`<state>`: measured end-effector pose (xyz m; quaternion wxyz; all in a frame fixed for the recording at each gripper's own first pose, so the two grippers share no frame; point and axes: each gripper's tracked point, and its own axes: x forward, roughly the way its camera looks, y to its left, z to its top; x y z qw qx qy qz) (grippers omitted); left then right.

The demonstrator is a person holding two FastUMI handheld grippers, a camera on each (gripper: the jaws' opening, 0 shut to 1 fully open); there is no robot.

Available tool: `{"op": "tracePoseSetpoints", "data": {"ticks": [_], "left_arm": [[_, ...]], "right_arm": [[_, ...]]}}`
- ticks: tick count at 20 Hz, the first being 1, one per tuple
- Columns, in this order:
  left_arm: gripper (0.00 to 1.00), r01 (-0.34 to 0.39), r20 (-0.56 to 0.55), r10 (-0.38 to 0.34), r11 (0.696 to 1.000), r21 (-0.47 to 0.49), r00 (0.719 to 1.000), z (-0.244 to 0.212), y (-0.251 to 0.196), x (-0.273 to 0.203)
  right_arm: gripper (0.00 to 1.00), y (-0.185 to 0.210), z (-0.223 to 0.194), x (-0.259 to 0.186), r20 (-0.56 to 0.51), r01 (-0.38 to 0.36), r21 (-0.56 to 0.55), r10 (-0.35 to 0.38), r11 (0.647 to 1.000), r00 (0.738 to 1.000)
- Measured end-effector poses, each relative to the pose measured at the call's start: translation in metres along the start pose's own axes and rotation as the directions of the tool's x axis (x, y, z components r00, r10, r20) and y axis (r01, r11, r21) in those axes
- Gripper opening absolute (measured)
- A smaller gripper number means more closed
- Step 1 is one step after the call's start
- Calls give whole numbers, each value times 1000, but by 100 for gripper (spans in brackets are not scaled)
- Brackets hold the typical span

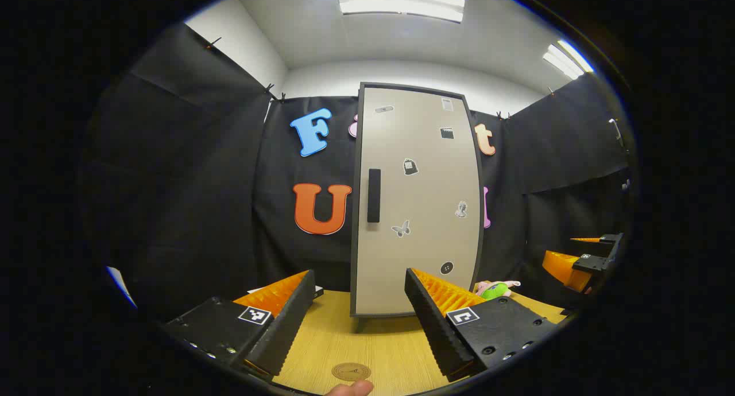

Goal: Open the cabinet door with the right hand, grasp the bottle in the cabinet with the left hand and place it on the coaster, then close the cabinet door with the right hand.

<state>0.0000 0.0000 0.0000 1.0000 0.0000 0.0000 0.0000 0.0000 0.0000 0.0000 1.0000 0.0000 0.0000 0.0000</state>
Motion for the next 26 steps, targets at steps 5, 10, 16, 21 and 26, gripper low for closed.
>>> {"op": "tracePoseSetpoints", "data": {"ticks": [5, 10, 16, 21, 26], "left_arm": [[95, 3, -6, -3, 1000, -4, 1000, -3, 0, 1], [95, 12, -8, -12, 1000, -6, 1000, -3, -3, 2], [95, 13, -6, -13, 1000, -2, 1000, -2, -5, 3], [95, 10, -5, -10, 1000, 9, 1000, -2, -4, 3], [95, 10, -13, -10, 1000, 12, 1000, -5, -4, 3]], "right_arm": [[100, 0, -3, 0, -9, 4, 9, -4, 1000, 1000], [100, -2, -7, 0, -16, 14, 14, -14, 1000, 1000], [99, -3, -7, 0, -14, 16, 15, -16, 1000, 1000], [100, -2, -9, 3, -23, 10, 18, -10, 1000, 1000], [100, 8, 0, 15, -20, -27, -5, 27, 1000, 999]]}}
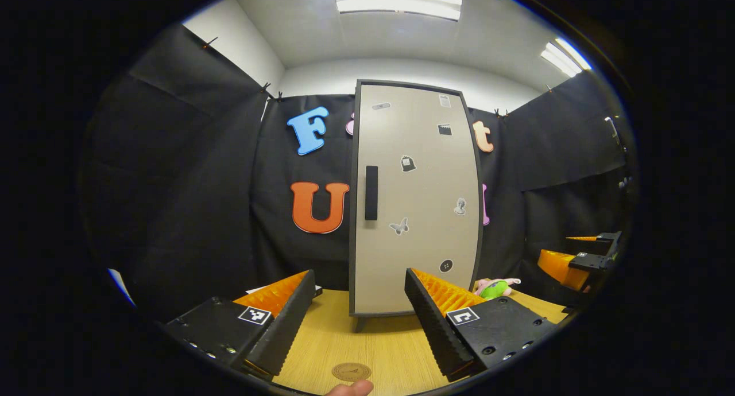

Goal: Open the cabinet door with the right hand, grasp the bottle in the cabinet with the left hand and place it on the coaster, then close the cabinet door with the right hand.

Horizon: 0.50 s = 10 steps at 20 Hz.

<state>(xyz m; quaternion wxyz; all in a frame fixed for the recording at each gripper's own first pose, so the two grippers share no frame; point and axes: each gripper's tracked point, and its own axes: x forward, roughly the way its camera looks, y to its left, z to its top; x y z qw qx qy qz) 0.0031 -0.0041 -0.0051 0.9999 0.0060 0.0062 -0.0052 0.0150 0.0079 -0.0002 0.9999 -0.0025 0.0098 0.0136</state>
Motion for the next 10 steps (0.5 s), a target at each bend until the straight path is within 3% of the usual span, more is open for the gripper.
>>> {"op": "tracePoseSetpoints", "data": {"ticks": [4, 10], "left_arm": [[95, -10, -3, 10, 1000, 8, 1000, 1, 3, 0], [95, -17, -11, 18, 1000, 17, 1000, -3, 6, -3]], "right_arm": [[100, 20, 17, 17, 23, -71, -17, 71, 997, 997], [100, 105, 71, 91, 30, -302, 23, 301, 953, 953]]}}
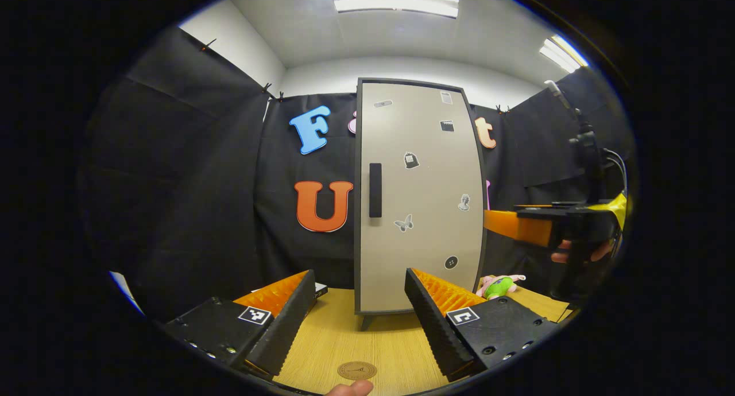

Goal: Open the cabinet door with the right hand, grasp the bottle in the cabinet with the left hand and place it on the coaster, then close the cabinet door with the right hand.

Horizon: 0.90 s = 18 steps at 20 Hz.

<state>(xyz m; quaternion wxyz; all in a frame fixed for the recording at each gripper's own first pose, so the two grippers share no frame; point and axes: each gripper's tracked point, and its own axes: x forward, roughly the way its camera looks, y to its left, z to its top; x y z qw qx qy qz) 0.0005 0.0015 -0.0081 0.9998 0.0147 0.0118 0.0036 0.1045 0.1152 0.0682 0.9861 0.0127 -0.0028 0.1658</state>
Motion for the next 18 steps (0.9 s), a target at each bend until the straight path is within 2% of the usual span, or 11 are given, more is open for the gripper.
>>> {"op": "tracePoseSetpoints", "data": {"ticks": [3, 6, 12, 18], "left_arm": [[94, 2, -4, -2, 1000, 6, 1000, -2, 1, -2], [95, 1, -9, -1, 1000, 19, 1000, -3, 2, -2], [95, 5, -23, -5, 1000, 28, 1000, -8, 2, -1], [95, -5, -20, 6, 999, 36, 1000, -9, 6, -1]], "right_arm": [[100, 31, 17, 59, -17, -85, 15, 85, 996, 996], [100, 59, 26, 107, -24, -124, 19, 124, 992, 992], [100, 85, 28, 184, -47, -104, 7, 104, 995, 993], [99, 107, 20, 225, -86, -100, 29, 102, 995, 991]]}}
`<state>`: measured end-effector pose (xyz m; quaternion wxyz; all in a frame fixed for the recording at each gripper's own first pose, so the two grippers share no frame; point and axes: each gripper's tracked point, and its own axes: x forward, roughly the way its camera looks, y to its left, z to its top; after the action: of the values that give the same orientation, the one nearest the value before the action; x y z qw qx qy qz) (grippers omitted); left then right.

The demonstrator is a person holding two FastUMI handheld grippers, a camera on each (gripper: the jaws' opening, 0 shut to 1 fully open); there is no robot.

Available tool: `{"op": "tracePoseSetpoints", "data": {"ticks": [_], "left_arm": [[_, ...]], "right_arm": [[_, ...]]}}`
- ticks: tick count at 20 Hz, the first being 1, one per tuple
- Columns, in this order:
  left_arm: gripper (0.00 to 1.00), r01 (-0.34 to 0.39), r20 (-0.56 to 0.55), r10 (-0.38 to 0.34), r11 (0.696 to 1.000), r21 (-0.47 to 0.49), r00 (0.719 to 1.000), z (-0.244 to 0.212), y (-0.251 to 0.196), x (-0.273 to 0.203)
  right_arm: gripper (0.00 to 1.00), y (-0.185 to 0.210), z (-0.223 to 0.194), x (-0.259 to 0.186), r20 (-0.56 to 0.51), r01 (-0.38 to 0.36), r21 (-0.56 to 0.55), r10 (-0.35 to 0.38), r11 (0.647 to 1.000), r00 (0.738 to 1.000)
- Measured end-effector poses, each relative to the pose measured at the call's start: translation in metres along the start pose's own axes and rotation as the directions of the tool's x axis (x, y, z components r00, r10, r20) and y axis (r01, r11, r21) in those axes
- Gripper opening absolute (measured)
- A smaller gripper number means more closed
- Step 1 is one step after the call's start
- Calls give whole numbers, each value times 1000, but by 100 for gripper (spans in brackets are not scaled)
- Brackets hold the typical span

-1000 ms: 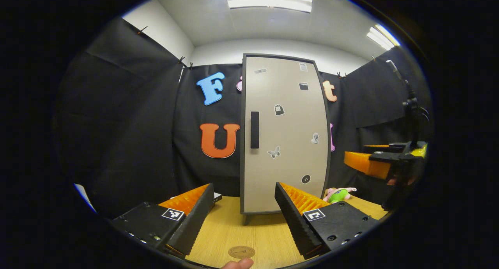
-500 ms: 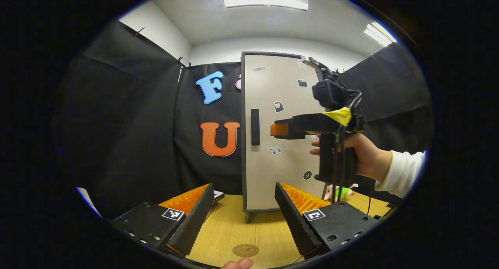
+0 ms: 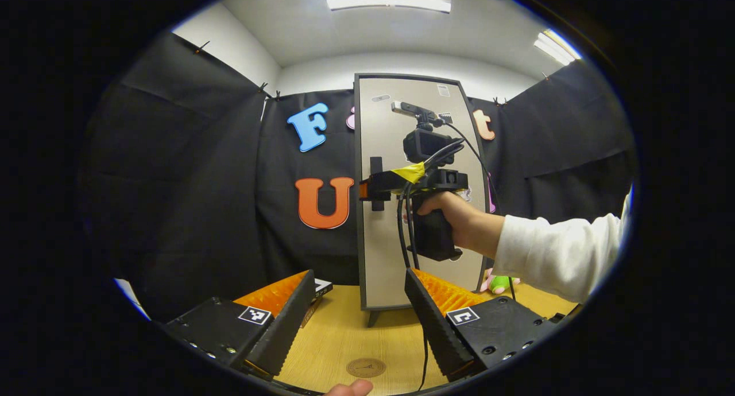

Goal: Open the cabinet door with the right hand, grasp the bottle in the cabinet with the left hand and place it on the coaster, then close the cabinet door with the right hand.

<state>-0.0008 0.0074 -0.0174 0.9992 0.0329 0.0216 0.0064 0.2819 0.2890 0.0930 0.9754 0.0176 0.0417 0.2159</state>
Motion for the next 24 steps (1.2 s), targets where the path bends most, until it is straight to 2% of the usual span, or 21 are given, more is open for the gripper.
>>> {"op": "tracePoseSetpoints", "data": {"ticks": [2, 5, 7, 8, 9, 10, 11, 12, 14, 18, 24], "left_arm": [[95, -11, 1, 11, 1000, -1, 1000, 0, 2, 1], [95, -28, -4, 28, 1000, -5, 1000, -2, 4, 2], [95, -34, -6, 34, 999, -10, 999, -2, 5, 2], [95, -36, -5, 36, 999, -11, 999, -1, 5, 2], [95, -39, -5, 39, 999, -13, 999, -2, 6, 2], [95, -38, -6, 38, 999, -14, 999, -2, 6, 2], [95, -37, -9, 37, 999, -14, 999, -3, 6, 2], [95, -37, -10, 37, 999, -14, 999, -3, 6, 2], [95, -39, -8, 38, 999, -14, 999, -3, 7, 2], [95, -35, -8, 35, 999, -21, 999, -3, 7, 3], [95, -39, -9, 39, 999, -29, 999, -9, 18, 5]], "right_arm": [[100, 5, 2, 5, 8, -6, -13, 6, 1000, 1000], [91, 7, 4, 14, 0, -4, -20, 4, 1000, 1000], [76, 6, 4, 16, -5, 7, -21, -7, 1000, 1000], [63, 5, 5, 18, -3, 15, -23, -15, 1000, 1000], [61, 5, 6, 19, -4, 20, -27, -20, 999, 1000], [49, 7, 4, 21, -12, 9, -25, -9, 1000, 1000], [45, 6, 4, 21, -8, 27, -30, -27, 999, 1000], [34, 6, 3, 15, -8, 33, -34, -33, 999, 999], [27, 5, 2, 20, -7, 22, -26, -22, 999, 1000], [21, 5, 2, 18, -21, 15, -23, -15, 1000, 1000], [20, 13, 3, -10, -48, -31, -25, 29, 999, 998]]}}
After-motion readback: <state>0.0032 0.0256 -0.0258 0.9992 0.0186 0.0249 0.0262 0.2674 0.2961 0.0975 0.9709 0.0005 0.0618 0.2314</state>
